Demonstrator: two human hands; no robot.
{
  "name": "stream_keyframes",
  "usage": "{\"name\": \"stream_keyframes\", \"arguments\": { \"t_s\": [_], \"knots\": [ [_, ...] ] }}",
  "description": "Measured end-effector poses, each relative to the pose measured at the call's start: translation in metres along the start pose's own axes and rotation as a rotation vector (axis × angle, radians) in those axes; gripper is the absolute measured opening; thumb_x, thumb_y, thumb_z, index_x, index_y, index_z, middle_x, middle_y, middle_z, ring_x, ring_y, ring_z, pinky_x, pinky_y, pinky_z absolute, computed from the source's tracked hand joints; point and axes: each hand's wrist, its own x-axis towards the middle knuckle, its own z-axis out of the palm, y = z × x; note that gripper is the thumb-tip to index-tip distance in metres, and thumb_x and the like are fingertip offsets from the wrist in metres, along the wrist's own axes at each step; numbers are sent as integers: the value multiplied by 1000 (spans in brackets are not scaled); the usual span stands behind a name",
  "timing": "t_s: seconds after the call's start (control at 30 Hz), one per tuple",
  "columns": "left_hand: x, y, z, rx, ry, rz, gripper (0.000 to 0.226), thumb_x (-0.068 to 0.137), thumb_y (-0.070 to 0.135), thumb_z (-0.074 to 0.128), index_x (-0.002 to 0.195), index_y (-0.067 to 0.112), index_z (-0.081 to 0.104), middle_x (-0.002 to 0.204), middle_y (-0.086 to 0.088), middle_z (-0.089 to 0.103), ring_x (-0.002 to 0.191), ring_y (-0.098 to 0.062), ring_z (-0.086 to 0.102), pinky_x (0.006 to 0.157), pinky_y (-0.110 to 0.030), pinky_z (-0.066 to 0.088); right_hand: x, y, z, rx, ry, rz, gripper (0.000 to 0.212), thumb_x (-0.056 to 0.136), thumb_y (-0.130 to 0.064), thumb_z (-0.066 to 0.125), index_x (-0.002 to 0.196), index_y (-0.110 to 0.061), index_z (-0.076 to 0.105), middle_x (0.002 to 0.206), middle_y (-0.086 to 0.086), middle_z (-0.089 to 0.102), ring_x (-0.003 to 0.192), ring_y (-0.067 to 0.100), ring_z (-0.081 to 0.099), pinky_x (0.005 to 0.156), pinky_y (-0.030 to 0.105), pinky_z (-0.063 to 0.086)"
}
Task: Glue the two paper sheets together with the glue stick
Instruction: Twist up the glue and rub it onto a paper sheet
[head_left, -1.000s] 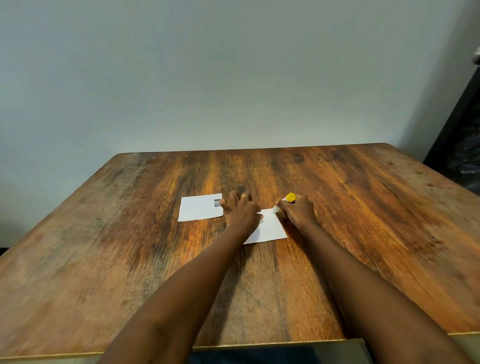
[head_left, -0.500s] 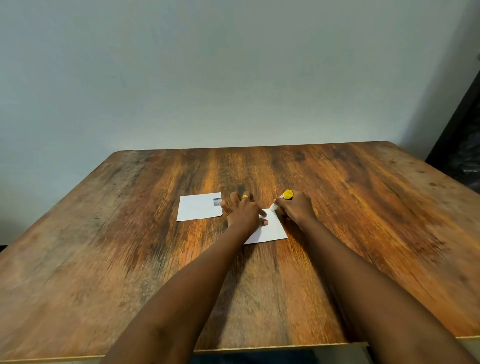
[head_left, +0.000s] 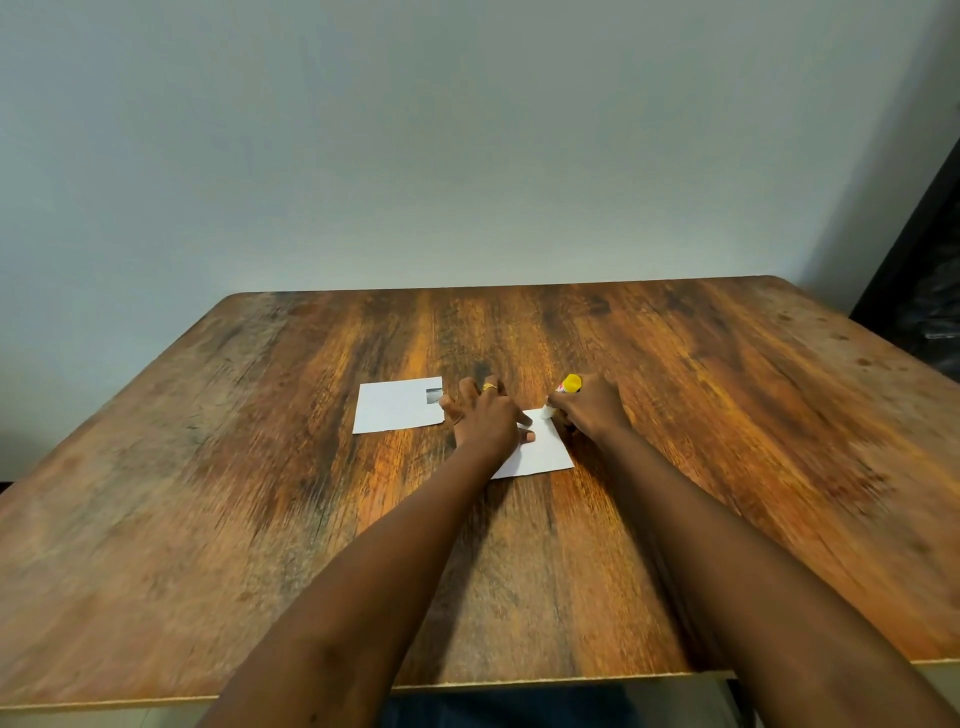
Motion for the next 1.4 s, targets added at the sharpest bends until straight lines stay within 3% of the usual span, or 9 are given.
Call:
{"name": "stream_keyframes", "arguments": {
  "t_s": [0.27,0.57,0.7,0.87,1.4],
  "knots": [
    [-4,2,-2,-17,-1,-7,35,84,41,62,117,34,65,146,-4,35,134,-34,20,103,-57,19,-9,0,-2,-2,10,14,22,71,-21,70,61,-8,57,55,3,53,47,14,47,47,25,38],
    [-8,4,-3,-63,-1,-19,33,85,36,62,118,32,66,146,-5,34,136,-34,18,105,-55,17,-22,1,-7,38,19,34,26,68,-23,70,55,-13,50,57,5,55,51,20,51,47,28,40],
    [-8,4,-1,-64,5,-19,34,85,37,62,118,31,66,146,-5,34,136,-34,17,106,-56,15,-28,2,-9,37,9,49,24,69,-26,69,64,-6,58,64,9,60,54,23,55,48,28,43],
    [-7,4,0,-60,19,-26,34,85,36,63,118,29,66,146,-5,35,135,-34,19,105,-55,17,-35,1,-12,38,17,38,34,68,-26,70,70,7,63,70,17,64,62,31,59,58,44,52],
    [-7,4,2,-102,33,-24,31,86,32,62,116,27,68,146,-6,36,136,-34,19,106,-57,15,-52,5,-21,43,8,62,22,66,-25,69,56,-10,57,60,4,56,60,21,56,58,38,49]
  ]
}}
